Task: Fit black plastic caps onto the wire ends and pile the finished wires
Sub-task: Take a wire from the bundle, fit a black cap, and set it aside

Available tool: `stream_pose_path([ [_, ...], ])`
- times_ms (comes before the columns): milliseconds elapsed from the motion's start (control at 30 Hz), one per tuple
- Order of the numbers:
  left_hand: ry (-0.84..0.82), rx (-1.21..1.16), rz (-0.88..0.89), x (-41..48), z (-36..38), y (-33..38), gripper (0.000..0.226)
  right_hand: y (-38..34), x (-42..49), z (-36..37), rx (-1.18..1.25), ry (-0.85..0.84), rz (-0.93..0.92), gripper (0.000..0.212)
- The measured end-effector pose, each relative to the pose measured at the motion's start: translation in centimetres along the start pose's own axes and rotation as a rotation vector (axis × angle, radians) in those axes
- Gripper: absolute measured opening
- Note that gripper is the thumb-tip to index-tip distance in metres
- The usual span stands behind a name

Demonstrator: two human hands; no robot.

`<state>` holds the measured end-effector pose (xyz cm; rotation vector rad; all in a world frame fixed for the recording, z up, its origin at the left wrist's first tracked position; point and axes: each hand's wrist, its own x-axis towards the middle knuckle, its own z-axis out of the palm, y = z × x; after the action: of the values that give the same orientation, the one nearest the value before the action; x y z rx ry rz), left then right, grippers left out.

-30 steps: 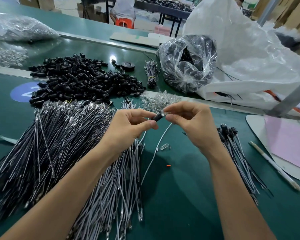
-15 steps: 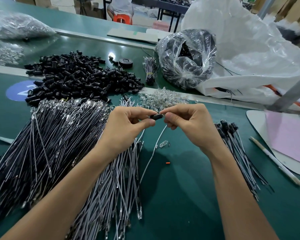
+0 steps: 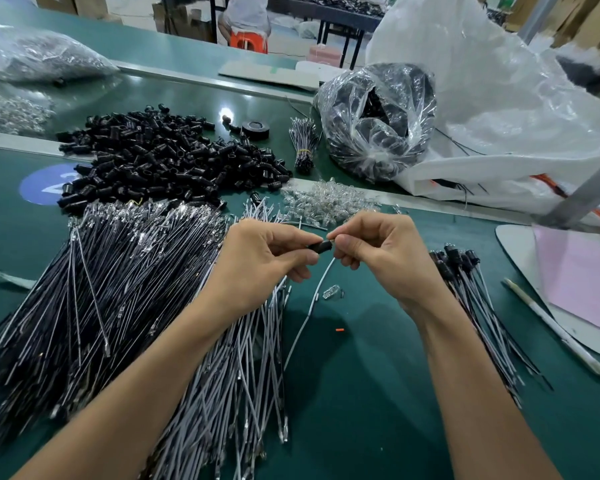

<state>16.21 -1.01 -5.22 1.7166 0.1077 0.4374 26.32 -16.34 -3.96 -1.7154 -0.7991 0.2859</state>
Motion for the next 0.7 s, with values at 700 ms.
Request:
stream_pose_path([
  [700, -0.051, -0.374, -0.020, -0.3, 1.0, 1.4, 0.019, -2.0, -0.8, 1.4, 0.395, 0.006, -0.069, 0.007],
])
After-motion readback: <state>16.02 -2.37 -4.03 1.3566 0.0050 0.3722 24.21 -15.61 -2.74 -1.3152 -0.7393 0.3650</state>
